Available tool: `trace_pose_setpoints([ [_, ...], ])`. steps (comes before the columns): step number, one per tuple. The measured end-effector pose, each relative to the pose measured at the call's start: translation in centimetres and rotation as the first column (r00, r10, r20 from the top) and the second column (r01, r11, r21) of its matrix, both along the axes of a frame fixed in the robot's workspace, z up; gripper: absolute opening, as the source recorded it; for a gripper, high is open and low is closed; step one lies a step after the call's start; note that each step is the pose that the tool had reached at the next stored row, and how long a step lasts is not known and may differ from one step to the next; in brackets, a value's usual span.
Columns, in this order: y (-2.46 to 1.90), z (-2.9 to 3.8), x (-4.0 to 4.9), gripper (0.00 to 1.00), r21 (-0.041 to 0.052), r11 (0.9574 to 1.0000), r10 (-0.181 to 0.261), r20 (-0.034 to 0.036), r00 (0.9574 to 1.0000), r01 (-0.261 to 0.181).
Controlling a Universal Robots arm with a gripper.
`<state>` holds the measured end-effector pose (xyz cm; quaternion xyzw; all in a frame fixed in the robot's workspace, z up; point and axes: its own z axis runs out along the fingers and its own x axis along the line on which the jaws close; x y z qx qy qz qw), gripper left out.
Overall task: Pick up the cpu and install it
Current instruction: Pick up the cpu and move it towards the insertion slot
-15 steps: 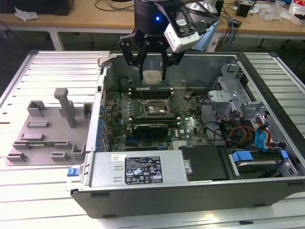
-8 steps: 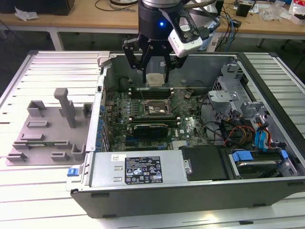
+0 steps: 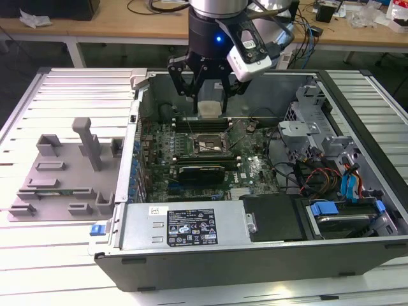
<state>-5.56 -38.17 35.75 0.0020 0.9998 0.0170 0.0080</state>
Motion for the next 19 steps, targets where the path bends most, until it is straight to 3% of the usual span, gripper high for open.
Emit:
trace_pose_setpoints([
  [9,0.30,-1.13,0.35,0.55,-0.0009,1.0000,0.000,0.0000,1.0000,0.000],
  [19,0.34,-2.56,1.86,0.55,-0.0010,1.0000,0.000,0.0000,1.0000,0.000],
])
